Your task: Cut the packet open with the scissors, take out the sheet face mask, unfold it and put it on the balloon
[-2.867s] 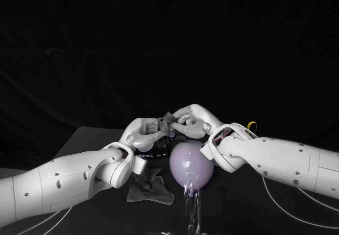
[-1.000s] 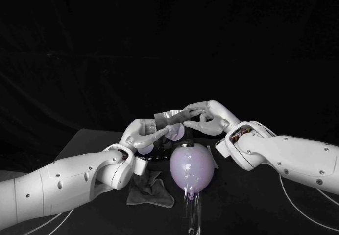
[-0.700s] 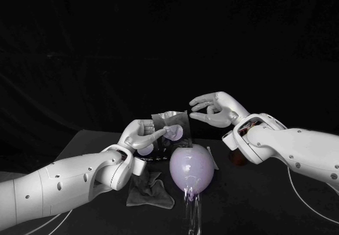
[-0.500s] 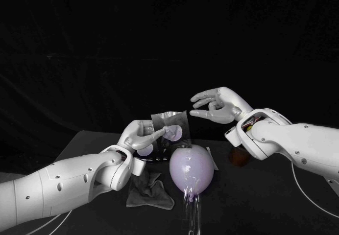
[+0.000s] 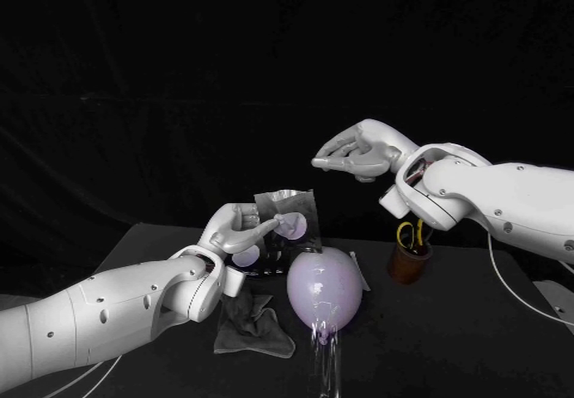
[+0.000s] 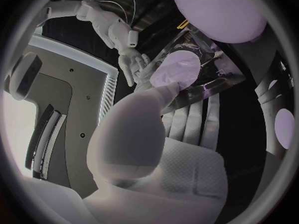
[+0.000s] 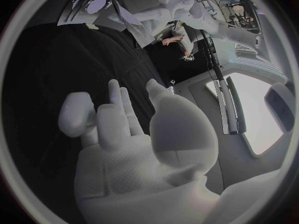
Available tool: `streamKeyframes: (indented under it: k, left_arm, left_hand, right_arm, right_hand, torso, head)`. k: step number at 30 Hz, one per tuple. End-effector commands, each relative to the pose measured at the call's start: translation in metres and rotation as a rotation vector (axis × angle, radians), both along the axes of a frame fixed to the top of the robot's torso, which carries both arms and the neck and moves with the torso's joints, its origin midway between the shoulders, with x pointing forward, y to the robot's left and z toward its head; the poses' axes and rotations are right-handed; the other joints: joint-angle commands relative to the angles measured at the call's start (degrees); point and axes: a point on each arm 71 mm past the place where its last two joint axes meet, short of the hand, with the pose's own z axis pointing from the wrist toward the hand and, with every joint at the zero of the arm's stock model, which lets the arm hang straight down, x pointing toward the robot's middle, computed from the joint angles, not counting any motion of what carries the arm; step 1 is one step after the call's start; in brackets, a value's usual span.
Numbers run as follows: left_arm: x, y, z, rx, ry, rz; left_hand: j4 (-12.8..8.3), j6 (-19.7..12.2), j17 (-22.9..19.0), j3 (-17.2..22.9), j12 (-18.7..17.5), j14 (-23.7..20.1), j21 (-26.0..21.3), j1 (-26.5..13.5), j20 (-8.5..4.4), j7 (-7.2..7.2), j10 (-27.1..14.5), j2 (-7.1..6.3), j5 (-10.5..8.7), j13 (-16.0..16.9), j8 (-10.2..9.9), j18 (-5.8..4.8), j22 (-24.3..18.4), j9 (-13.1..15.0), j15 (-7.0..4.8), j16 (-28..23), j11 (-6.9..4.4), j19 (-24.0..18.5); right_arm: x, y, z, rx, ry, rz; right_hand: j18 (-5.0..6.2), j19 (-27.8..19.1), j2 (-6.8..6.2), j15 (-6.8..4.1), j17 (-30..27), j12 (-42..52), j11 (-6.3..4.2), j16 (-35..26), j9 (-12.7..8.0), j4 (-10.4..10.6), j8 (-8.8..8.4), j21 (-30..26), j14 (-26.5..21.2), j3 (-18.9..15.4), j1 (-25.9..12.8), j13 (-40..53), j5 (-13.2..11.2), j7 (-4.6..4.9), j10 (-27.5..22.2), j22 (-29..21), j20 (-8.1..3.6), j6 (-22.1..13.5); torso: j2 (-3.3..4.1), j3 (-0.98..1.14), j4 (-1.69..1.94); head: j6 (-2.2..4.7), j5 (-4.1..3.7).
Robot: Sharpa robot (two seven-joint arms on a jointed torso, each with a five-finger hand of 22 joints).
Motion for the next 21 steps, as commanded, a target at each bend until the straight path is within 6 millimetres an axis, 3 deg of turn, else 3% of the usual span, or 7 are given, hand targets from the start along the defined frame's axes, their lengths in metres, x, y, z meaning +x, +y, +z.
streamKeyframes:
  k: [1, 5, 12, 21]
  left_arm:
    - [0.002, -0.002, 0.007, 0.011, -0.041, -0.005]
    - [0.004, -0.004, 0.011, 0.018, -0.053, -0.008]
    - [0.006, -0.006, 0.013, 0.024, -0.059, -0.011]
    - [0.008, -0.007, 0.014, 0.026, -0.058, -0.013]
  left_hand:
    - [-0.07, -0.16, 0.05, 0.23, 0.09, 0.25, 0.33, 0.02, 0.03, 0.18, 0.47, 0.48, 0.34, 0.09, 0.23, 1.13, 0.07, 6.37, -0.12, 0.23, 0.11, 0.23]
    - [-0.08, -0.17, 0.06, 0.24, 0.09, 0.24, 0.35, 0.02, 0.03, 0.19, 0.47, 0.48, 0.33, 0.09, 0.24, 1.14, 0.08, 6.40, -0.11, 0.24, 0.11, 0.24]
    - [-0.08, -0.17, 0.06, 0.24, 0.09, 0.24, 0.35, 0.02, 0.03, 0.19, 0.47, 0.48, 0.33, 0.09, 0.24, 1.14, 0.08, 6.40, -0.11, 0.24, 0.11, 0.24]
    - [-0.08, -0.17, 0.06, 0.24, 0.09, 0.24, 0.35, 0.02, 0.03, 0.19, 0.47, 0.48, 0.33, 0.09, 0.24, 1.14, 0.08, 6.40, -0.11, 0.24, 0.11, 0.24]
  right_arm:
    - [0.005, 0.014, -0.008, -0.162, 0.124, 0.046]
    - [0.011, 0.033, -0.008, -0.264, 0.159, 0.068]
    - [0.013, 0.059, -0.011, -0.384, 0.173, 0.087]
    - [0.011, 0.071, -0.013, -0.453, 0.164, 0.095]
  right_hand:
    - [-1.04, 1.30, 0.43, -0.47, 1.64, 0.05, -0.48, 0.60, -0.15, 0.70, 0.35, 2.07, 1.03, 0.02, 0.61, 0.19, 0.69, -0.34, 1.28, 7.27, -0.45, 1.13]
    - [-1.19, 1.73, 0.94, -0.67, 2.17, -0.28, -0.66, 0.72, -0.33, 1.79, 0.35, 2.77, 1.42, -0.16, 0.32, 0.25, 0.77, -0.52, 1.83, 7.62, -0.69, 1.60]
    - [-1.29, 2.02, 0.33, -0.74, 2.40, -0.72, -0.69, 0.75, -0.51, 2.18, 0.24, 3.23, 1.64, -0.68, 0.39, 0.23, 0.65, -0.55, 1.96, 7.86, -0.81, 1.74]
    - [-1.35, 2.16, -0.12, -0.78, 2.29, -1.33, -0.73, 0.62, -0.77, 1.98, 0.09, 3.46, 1.74, -0.76, 1.67, 0.21, 0.52, -0.60, 2.21, 8.05, -0.88, 1.96]
  torso:
    - [0.00, 0.00, 0.05]
    - [0.04, -0.09, 0.07]
    - [0.09, -0.04, -0.04]
    - [0.00, -0.02, -0.06]
  head:
    - [0.10, -0.02]
    - [0.29, -0.13]
    - [0.34, -0.12]
    - [0.41, -0.30]
